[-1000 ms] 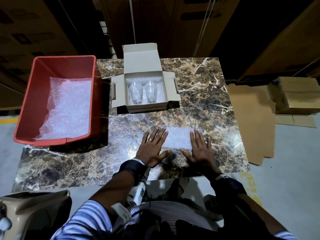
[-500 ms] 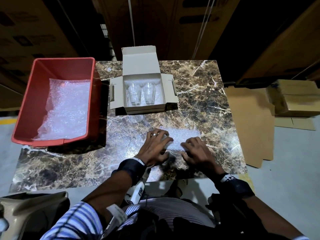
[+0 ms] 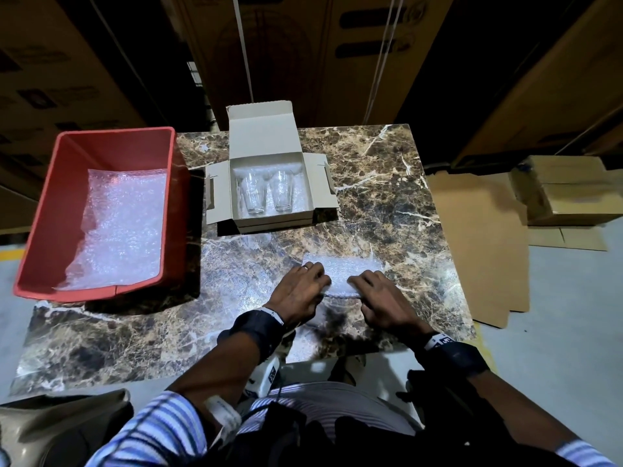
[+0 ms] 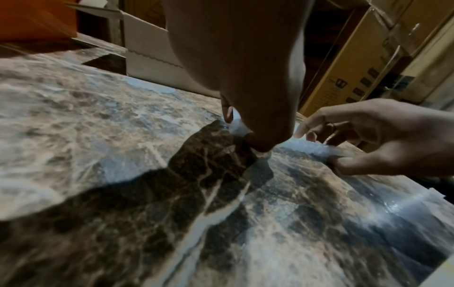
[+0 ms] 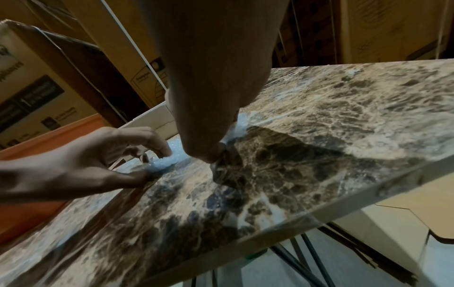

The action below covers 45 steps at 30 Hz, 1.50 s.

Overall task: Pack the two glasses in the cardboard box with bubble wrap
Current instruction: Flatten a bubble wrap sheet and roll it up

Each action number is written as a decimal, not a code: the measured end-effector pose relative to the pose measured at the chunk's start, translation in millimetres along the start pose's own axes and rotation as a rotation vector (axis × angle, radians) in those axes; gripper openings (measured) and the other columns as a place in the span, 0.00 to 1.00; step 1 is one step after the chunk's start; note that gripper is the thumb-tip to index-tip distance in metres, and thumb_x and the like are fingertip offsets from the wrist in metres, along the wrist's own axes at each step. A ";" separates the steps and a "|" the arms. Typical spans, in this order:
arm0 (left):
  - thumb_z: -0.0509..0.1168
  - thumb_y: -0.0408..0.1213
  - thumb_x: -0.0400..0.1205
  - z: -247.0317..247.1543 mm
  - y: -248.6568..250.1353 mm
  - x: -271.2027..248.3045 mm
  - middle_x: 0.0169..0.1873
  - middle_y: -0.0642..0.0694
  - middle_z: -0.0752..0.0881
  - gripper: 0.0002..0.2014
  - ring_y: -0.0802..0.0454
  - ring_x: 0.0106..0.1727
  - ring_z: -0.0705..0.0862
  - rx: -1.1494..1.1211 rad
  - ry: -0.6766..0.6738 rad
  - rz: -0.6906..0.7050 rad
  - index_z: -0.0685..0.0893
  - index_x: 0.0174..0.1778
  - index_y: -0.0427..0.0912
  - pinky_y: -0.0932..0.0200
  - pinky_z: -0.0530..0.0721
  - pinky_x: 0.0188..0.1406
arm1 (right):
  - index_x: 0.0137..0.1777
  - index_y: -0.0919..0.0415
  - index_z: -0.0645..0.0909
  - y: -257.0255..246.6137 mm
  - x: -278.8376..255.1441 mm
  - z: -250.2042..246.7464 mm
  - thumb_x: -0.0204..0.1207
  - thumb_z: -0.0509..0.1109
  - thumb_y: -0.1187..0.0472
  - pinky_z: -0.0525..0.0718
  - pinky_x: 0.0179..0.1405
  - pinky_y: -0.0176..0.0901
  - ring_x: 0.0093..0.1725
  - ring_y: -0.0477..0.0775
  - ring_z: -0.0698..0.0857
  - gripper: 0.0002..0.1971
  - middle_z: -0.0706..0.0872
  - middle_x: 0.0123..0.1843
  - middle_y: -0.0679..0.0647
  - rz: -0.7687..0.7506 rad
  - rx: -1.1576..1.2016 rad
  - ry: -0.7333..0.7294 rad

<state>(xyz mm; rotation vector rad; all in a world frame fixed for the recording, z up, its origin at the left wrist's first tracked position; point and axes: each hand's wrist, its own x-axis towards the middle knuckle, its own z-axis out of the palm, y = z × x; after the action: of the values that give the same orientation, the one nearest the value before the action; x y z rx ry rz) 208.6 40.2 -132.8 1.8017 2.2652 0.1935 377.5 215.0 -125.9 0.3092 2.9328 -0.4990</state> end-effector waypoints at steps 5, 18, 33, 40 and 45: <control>0.59 0.45 0.78 -2.3 -8.0 -0.7 0.51 0.45 0.82 0.16 0.44 0.50 0.80 0.019 0.015 0.019 0.84 0.56 0.45 0.46 0.78 0.55 | 0.64 0.57 0.80 5.8 -4.4 0.3 0.81 0.66 0.61 0.74 0.51 0.44 0.55 0.50 0.74 0.13 0.79 0.59 0.52 0.012 0.100 0.058; 0.59 0.45 0.87 -16.1 -30.2 5.4 0.48 0.45 0.86 0.12 0.45 0.46 0.83 -0.323 0.160 -0.102 0.83 0.57 0.42 0.54 0.76 0.43 | 0.64 0.46 0.71 8.8 -8.0 -22.5 0.92 0.55 0.48 0.70 0.36 0.41 0.38 0.39 0.76 0.07 0.80 0.42 0.43 0.109 0.395 0.107; 0.76 0.33 0.80 -24.2 -33.9 20.2 0.34 0.50 0.87 0.28 0.58 0.41 0.88 -0.720 0.211 -0.411 0.74 0.72 0.53 0.61 0.85 0.42 | 0.56 0.50 0.81 37.3 25.0 -17.8 0.84 0.70 0.51 0.72 0.27 0.37 0.24 0.41 0.73 0.06 0.84 0.33 0.48 0.315 0.519 0.229; 0.77 0.38 0.74 -26.9 -35.8 27.2 0.52 0.50 0.78 0.23 0.47 0.46 0.80 -0.446 0.152 -0.380 0.77 0.63 0.50 0.55 0.78 0.38 | 0.53 0.56 0.83 32.4 36.9 -17.0 0.80 0.73 0.52 0.71 0.38 0.44 0.42 0.51 0.79 0.09 0.81 0.46 0.49 0.288 0.206 0.240; 0.80 0.33 0.70 -31.8 -32.0 35.9 0.56 0.42 0.78 0.27 0.43 0.50 0.76 -0.125 0.194 -0.138 0.80 0.64 0.47 0.49 0.79 0.41 | 0.65 0.49 0.78 24.9 40.5 -19.9 0.77 0.75 0.58 0.76 0.59 0.47 0.60 0.53 0.77 0.18 0.78 0.63 0.52 0.123 -0.075 0.190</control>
<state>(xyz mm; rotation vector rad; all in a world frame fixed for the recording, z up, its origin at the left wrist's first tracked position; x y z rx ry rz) 162.4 69.2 -114.0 1.6193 2.4368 0.4927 341.7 251.9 -122.4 0.5522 3.0797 -0.3589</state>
